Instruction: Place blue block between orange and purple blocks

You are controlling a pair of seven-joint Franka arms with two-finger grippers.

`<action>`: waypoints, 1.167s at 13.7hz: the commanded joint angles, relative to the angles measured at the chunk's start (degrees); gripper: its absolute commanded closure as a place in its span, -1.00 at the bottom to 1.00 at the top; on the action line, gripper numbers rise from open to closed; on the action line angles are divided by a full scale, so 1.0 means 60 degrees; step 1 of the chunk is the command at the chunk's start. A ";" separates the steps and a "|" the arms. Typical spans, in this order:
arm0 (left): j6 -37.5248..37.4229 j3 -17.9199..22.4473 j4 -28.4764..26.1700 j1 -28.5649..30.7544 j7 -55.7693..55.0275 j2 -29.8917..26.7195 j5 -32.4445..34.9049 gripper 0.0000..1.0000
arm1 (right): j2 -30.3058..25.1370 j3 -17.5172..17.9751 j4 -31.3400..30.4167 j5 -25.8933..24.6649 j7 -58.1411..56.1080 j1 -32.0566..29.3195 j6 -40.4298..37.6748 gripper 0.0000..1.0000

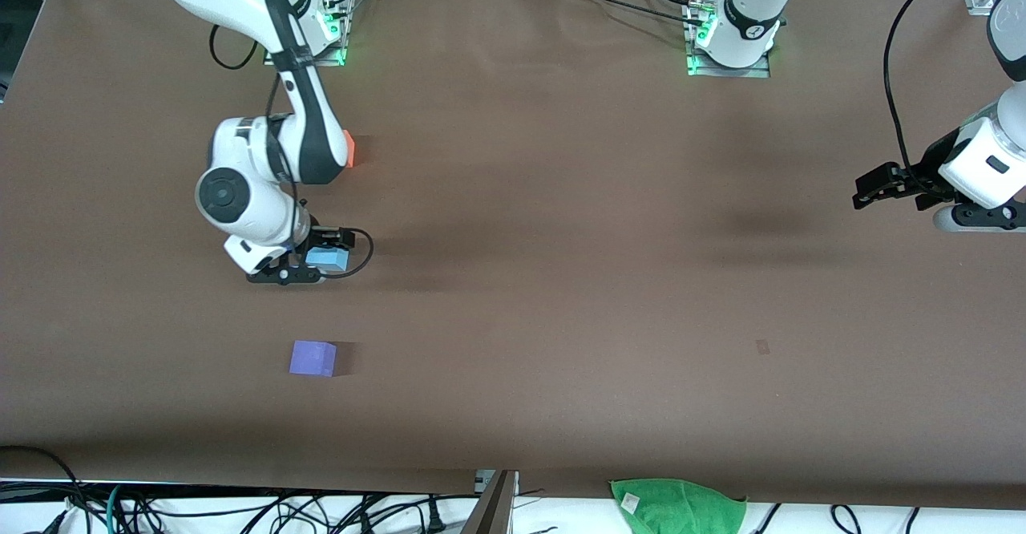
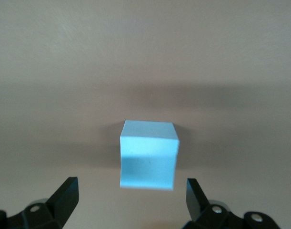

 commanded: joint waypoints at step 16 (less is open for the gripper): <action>-0.0078 -0.0003 -0.0016 -0.0009 0.0129 -0.0078 -0.0067 -1.00 | -0.3132 0.4234 0.3388 -0.3561 -0.0889 -0.5231 -0.6008 -0.99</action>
